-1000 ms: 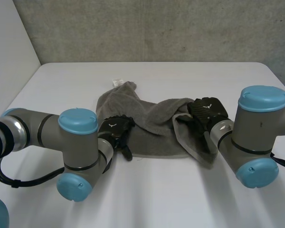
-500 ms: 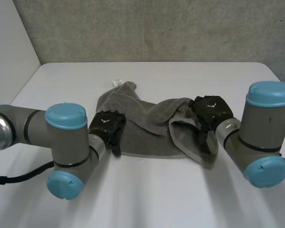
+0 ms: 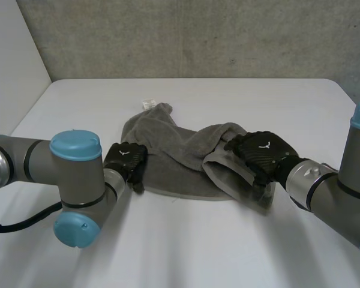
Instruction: Fold the towel.
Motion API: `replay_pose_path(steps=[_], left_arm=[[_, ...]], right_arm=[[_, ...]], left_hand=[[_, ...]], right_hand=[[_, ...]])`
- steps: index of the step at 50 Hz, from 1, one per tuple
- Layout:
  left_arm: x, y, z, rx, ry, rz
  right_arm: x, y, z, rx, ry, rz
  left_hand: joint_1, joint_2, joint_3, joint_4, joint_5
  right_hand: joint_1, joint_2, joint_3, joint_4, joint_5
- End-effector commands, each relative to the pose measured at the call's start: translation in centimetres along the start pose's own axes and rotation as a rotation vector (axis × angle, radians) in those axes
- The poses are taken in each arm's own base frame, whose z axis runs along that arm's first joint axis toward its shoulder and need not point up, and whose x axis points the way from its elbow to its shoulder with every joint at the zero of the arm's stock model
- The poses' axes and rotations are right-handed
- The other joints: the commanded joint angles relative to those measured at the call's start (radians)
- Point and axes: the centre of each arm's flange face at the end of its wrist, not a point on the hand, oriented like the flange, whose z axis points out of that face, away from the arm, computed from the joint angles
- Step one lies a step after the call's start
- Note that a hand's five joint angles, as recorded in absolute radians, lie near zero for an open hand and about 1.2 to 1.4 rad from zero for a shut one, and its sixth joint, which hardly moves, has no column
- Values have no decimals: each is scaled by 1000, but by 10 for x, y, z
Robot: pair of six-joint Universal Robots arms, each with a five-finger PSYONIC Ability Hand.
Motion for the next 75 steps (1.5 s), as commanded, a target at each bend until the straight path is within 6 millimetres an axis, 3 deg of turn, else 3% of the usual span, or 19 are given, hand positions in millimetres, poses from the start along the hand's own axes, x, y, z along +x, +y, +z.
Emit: replay_pose_path(steps=[1,15,22,27,30,33,34,35,36,37,38,39,40,45,50,54,58,67,75], left_arm=[[0,1,0,-4,1,5],[-7,-19,-12,41,-15,-13],[-8,-30,-19,63,-11,-7],[-10,-43,-18,104,-15,-2],[-17,-70,-11,189,-35,-9],[-28,-115,-3,332,-67,-25],[-37,-143,-2,416,-90,-33],[-37,-144,-2,417,-91,-33],[-46,-176,-6,515,-115,-43],[-56,-210,-15,623,-140,-53],[-57,-210,-15,624,-141,-53],[-65,-246,-32,752,-165,-68],[-74,-281,-54,891,-194,-95],[-101,-326,-94,1121,-236,-202],[-103,-299,-82,988,-223,-228],[-95,-262,-70,820,-195,-222],[-71,-190,-51,571,-83,-201],[-30,-73,-39,226,59,-192],[-15,-34,-37,115,88,-189]], right_arm=[[-24,-8,2,58,-36,-130],[-42,2,65,129,-23,-166],[-39,-1,91,148,-21,-182],[-34,-19,91,176,-32,-189],[-22,-55,91,272,5,-210],[7,-119,82,460,118,-234],[7,-120,82,461,118,-234],[24,-165,68,603,195,-243],[46,-207,48,750,288,-233],[46,-208,48,751,289,-233],[75,-240,27,884,401,-195],[110,-261,5,1000,516,-129],[110,-261,5,1001,517,-128],[187,-269,-39,1147,673,13],[202,-216,-9,904,587,24],[162,-137,32,555,330,89],[125,-70,44,342,188,117],[86,-4,47,219,131,84],[84,19,51,156,158,-17]], left_hand=[[351,351,354,353,356],[791,791,794,793,796],[791,791,794,793,796],[791,791,794,793,796],[791,791,794,793,796],[791,791,794,793,796],[791,791,794,793,796],[791,791,794,793,796],[791,791,794,793,796],[791,791,794,793,796],[791,791,794,793,796],[791,791,794,793,796],[791,791,794,793,796],[791,791,794,793,796],[791,791,794,793,796],[791,791,794,793,796],[791,791,794,793,796],[791,791,794,793,796],[791,791,794,793,796]], right_hand=[[-62,-72,-72,-80,-61],[117,107,107,99,118],[1156,1145,1146,1137,1157],[1159,1148,1149,1140,1160],[1159,1148,1149,1140,1160],[1159,1148,1149,1140,1160],[1159,1148,1149,1140,1160],[1159,1148,1149,1140,1160],[1159,1148,1149,1140,1160],[1159,1148,1149,1140,1160],[1159,1148,1149,1140,1160],[1159,1148,1149,1140,1160],[1159,1148,1149,1140,1160],[1159,1148,1149,1140,1160],[1159,1148,1149,1140,1160],[1159,1148,1149,1140,1160],[1159,1148,1149,1140,1160],[1116,1105,1106,1097,1117],[564,553,554,545,565]])
